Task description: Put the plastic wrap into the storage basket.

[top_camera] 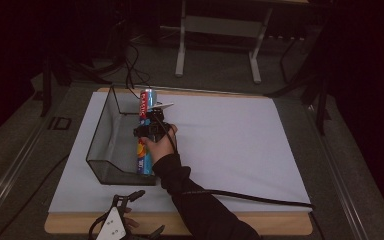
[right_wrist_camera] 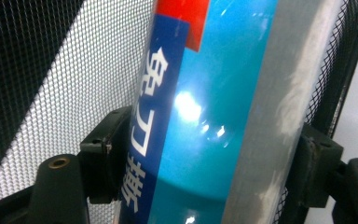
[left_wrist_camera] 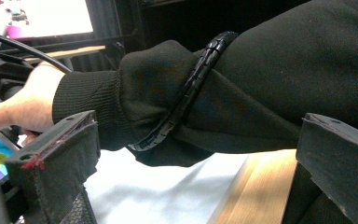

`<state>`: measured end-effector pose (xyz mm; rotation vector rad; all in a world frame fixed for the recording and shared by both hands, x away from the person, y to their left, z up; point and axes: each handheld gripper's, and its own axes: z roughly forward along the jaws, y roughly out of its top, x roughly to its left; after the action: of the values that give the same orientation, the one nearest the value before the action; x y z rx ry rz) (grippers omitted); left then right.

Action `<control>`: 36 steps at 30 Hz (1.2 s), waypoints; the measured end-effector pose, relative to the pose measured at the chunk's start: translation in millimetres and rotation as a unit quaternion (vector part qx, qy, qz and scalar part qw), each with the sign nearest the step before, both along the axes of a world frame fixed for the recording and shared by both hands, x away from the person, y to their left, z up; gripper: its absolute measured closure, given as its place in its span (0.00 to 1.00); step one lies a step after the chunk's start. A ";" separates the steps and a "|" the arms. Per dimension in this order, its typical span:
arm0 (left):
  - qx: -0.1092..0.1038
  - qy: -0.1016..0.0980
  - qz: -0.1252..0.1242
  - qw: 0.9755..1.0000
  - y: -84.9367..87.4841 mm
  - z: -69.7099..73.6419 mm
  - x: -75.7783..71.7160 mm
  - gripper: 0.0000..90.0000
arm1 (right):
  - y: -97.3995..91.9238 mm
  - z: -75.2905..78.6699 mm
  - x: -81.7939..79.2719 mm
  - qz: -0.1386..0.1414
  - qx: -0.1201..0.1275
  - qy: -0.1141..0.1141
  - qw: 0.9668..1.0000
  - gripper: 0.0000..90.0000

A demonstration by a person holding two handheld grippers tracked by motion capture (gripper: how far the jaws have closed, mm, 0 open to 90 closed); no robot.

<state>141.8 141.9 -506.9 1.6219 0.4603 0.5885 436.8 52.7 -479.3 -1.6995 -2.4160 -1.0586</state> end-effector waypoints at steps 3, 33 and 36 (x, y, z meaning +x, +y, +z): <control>0.000 0.001 -0.002 1.000 -0.4 -0.1 0.4 0.00 | 2.5 2.1 -0.6 0.009 -0.022 -0.008 1.000 0.28; 0.007 0.003 -0.007 1.000 -3.2 -0.8 0.9 0.00 | -16.1 54.0 -5.0 0.054 -0.071 -0.070 0.994 0.18; 0.008 0.005 -0.006 1.000 -3.7 -1.4 1.3 0.00 | -25.4 63.0 -9.7 0.084 -0.074 -0.088 0.990 0.16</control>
<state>143.1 138.2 -508.3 1.6425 0.4540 0.5756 427.1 27.2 -416.4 -1.4608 -2.7530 -1.0728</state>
